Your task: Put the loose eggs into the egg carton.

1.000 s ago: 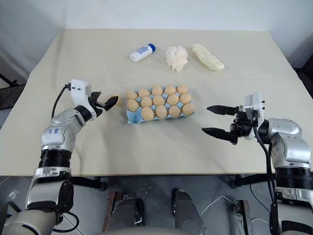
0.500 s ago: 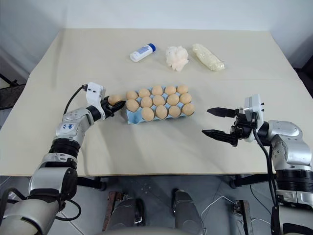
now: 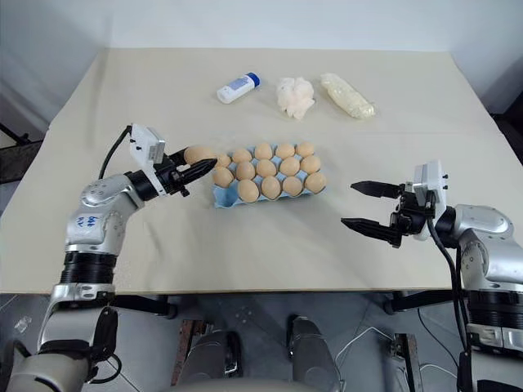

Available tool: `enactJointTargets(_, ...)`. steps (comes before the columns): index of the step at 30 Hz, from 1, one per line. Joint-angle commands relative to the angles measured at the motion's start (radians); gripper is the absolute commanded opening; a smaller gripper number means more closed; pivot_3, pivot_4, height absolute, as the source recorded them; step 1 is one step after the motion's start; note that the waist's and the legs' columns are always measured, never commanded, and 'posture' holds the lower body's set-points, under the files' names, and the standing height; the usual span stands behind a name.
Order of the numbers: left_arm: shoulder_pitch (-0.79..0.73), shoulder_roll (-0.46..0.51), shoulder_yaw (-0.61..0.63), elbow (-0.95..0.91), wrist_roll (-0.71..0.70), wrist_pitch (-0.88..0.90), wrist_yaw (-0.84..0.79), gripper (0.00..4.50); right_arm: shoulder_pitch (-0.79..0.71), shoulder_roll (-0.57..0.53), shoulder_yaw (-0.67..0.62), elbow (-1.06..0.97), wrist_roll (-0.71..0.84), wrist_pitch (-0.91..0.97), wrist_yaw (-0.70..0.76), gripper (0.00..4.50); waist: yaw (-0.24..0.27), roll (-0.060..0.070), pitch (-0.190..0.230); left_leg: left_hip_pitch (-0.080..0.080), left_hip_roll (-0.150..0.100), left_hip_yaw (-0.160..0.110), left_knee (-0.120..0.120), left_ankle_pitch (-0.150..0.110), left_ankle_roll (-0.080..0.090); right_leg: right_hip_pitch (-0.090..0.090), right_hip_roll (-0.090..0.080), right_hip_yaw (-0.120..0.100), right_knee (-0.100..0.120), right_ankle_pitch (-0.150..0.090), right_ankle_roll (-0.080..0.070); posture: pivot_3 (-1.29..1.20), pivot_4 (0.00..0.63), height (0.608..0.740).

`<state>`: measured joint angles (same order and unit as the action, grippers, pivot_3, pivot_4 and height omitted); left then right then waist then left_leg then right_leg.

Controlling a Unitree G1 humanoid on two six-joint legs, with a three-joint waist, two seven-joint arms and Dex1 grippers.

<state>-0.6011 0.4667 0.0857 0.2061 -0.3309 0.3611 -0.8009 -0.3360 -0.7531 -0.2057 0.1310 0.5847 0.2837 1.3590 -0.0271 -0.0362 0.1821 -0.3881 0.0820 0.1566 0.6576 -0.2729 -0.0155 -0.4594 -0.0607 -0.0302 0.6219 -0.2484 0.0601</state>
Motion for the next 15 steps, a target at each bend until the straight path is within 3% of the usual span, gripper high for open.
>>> enactJointTargets(1,0.001,0.013,-0.016,-0.062,-0.015,0.043,-0.011,1.77,0.004,-0.003,-0.039,-0.045,0.027,-0.008,-0.013,4.50,0.000,0.000,0.000,0.000,0.000,0.000,0.001,0.000,0.000,0.000,0.000,0.000,0.000,0.000,0.000,0.00,0.150,0.740)
enactJointTargets(6,-0.023,0.001,-0.058,-0.035,0.012,0.052,-0.013,1.77,0.023,-0.003,-0.044,-0.066,0.036,-0.006,-0.031,4.50,0.000,0.000,0.000,0.000,0.000,-0.001,0.001,0.001,0.001,0.000,0.000,0.002,0.000,0.000,0.000,0.00,0.150,0.740)
enactJointTargets(7,-0.028,0.000,-0.063,-0.032,0.014,0.056,-0.011,2.45,0.028,-0.005,-0.047,-0.071,0.038,-0.005,-0.035,4.50,0.000,0.000,0.000,0.000,0.000,-0.001,0.001,0.001,0.001,0.000,0.000,0.003,0.000,0.000,0.000,0.00,0.150,0.740)
enactJointTargets(12,-0.044,0.007,-0.079,-0.015,0.031,0.073,-0.004,3.95,0.050,-0.011,-0.056,-0.092,0.047,-0.001,-0.049,4.50,-0.001,0.000,0.000,0.000,0.000,-0.002,0.001,0.000,0.001,0.000,0.000,0.003,0.000,0.000,0.000,0.00,0.150,0.740)
enactJointTargets(14,-0.052,0.009,-0.076,-0.011,0.035,0.074,0.001,4.43,0.060,-0.012,-0.063,-0.102,0.050,0.001,-0.055,4.50,0.000,0.000,0.000,0.000,0.000,-0.003,0.001,0.000,0.001,0.000,0.000,0.003,0.000,0.000,0.000,0.00,0.150,0.740)
enactJointTargets(15,-0.055,0.010,-0.075,-0.010,0.036,0.076,0.001,4.43,0.062,-0.013,-0.065,-0.104,0.050,0.001,-0.056,4.50,0.000,0.000,0.000,0.000,0.000,-0.003,0.001,0.000,0.001,0.000,0.000,0.003,0.000,0.000,0.000,0.00,0.150,0.740)
